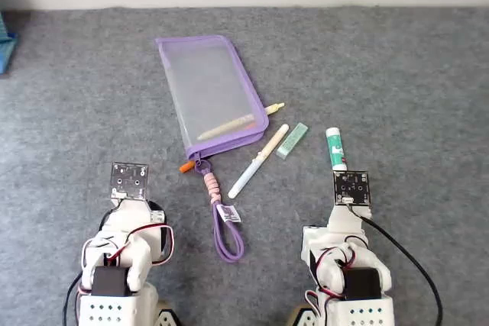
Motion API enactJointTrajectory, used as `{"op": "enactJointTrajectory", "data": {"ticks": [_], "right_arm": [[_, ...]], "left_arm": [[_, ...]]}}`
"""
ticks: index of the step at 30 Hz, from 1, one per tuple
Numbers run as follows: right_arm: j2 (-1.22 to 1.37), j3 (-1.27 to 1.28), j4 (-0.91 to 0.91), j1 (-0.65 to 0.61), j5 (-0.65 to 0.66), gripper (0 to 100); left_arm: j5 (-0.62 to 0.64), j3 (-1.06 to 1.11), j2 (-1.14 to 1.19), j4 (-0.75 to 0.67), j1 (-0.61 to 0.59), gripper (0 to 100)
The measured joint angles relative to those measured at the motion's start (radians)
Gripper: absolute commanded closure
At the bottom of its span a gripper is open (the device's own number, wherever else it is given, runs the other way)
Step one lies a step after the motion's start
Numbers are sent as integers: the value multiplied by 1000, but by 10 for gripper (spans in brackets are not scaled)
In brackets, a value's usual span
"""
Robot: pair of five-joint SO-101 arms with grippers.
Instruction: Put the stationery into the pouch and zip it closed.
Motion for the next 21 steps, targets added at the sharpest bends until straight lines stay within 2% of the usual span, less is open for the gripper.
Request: {"op": "enactJointTrajectory", "data": {"ticks": [9,17,21], "right_arm": [[0,0,-3,-104,0,987],[0,0,-6,-278,0,990],[0,0,-34,-344,-41,991]], "left_arm": [[0,0,0,0,0,986],[0,0,0,0,0,986],[0,0,0,0,0,986]]}}
